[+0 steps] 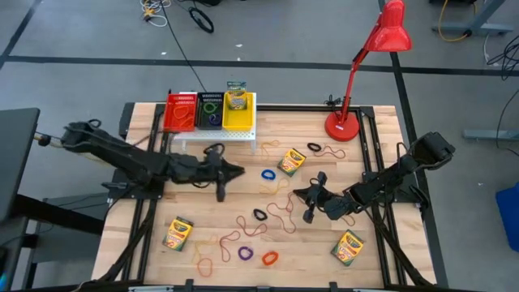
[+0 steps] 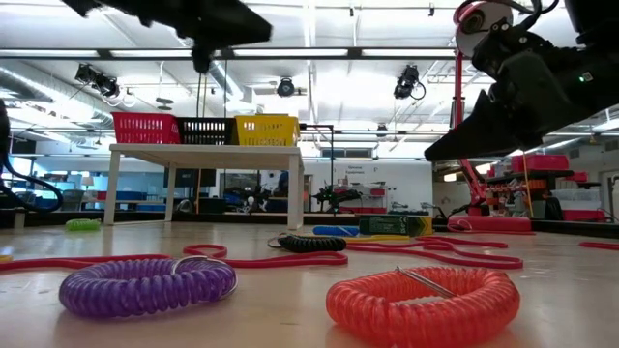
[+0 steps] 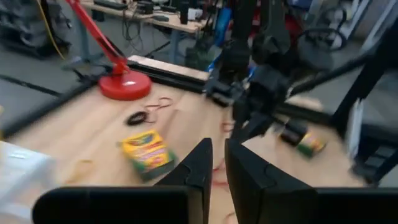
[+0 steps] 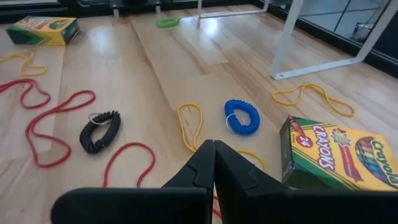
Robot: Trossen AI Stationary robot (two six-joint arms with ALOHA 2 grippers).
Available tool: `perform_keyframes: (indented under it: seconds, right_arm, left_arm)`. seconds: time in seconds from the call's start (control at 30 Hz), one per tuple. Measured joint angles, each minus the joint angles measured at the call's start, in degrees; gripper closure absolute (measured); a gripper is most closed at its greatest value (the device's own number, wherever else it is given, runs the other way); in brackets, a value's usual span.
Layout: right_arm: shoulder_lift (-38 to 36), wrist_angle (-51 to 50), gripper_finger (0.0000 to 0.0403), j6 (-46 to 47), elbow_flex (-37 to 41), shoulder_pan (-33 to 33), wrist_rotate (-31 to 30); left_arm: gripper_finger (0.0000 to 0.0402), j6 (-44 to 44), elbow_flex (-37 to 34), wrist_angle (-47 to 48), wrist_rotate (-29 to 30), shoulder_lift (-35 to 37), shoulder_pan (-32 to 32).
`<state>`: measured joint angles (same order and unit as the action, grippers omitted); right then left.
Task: Pick & Place Office Desk Supplies
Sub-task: Put the blue spring keychain into the black bin on the shelf
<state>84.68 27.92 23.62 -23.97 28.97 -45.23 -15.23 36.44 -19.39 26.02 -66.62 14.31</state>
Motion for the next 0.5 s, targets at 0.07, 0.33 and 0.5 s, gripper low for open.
perform_keyframes:
  seconds: [0.07,0.33,0.5]
  right_arm:
    - [0.0,0.02,0.0394,-0.14,0.0,0.0,0.53]
    - [0.0,0.14,0.0394,-0.34,0.0,0.04,1.72]
    - [0.0,0.13,0.0394,-0.51,0.0,0.04,1.72]
  left_arm:
    - [0.0353,-2.98,0.05,-4.07,-2.75,-3.81,-0.3]
    - [0.0383,1.19,0.29,-11.93,-15.94,-16.36,-0.77]
    - [0.0392,1.47,4.59,-4.71,-18.87,-20.23,0.09]
